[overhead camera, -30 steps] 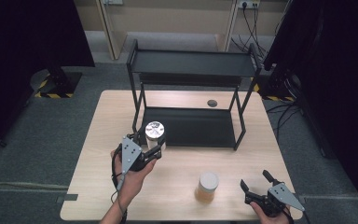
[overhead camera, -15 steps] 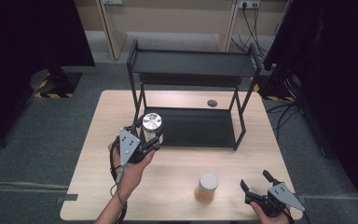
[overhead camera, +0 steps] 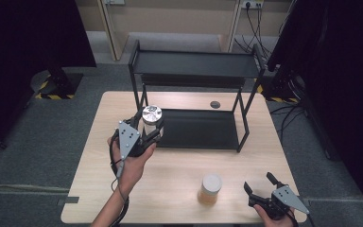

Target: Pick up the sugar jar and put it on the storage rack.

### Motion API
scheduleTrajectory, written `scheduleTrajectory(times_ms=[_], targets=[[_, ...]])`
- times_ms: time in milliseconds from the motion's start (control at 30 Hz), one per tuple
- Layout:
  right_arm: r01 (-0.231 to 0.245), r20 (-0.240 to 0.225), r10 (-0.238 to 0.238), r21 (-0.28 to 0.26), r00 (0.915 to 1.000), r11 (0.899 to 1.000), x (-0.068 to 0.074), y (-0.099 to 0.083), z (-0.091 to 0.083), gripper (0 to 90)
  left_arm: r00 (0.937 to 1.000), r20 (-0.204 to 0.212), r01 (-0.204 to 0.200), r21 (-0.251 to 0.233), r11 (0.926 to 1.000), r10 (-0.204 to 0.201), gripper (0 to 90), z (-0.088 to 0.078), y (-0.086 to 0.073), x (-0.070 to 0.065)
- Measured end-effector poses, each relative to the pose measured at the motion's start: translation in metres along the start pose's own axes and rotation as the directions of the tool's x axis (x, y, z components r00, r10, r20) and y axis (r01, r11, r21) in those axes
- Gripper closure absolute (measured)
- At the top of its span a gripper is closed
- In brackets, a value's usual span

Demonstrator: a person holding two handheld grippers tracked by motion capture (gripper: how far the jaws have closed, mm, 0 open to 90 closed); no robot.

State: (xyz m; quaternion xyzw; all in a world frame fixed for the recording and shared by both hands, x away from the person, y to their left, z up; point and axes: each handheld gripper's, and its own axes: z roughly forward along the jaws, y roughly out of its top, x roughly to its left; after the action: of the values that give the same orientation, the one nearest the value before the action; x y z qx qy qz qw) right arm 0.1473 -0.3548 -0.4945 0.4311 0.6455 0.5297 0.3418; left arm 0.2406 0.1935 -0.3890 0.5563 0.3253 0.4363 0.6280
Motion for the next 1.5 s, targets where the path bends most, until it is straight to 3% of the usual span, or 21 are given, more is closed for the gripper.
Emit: scheduleTrajectory(times_ms=[467,1500], targets=[[0.000,0.000,0.000,-0.002,1.0000,1.000,0.000,0.000,0.000,4.4,0.9997,-0.018,-0.017,-0.019,0.9997,0.017,34.6,0.011,0.013,0.003],[-0.001,0.000,0.001,-0.003,1.0000,1.000,0.000,-0.001,0.000,4.4,0.9992,-0.041,-0.003,-0.056,0.9984,0.001,34.6,0.035,0.038,0.005]])
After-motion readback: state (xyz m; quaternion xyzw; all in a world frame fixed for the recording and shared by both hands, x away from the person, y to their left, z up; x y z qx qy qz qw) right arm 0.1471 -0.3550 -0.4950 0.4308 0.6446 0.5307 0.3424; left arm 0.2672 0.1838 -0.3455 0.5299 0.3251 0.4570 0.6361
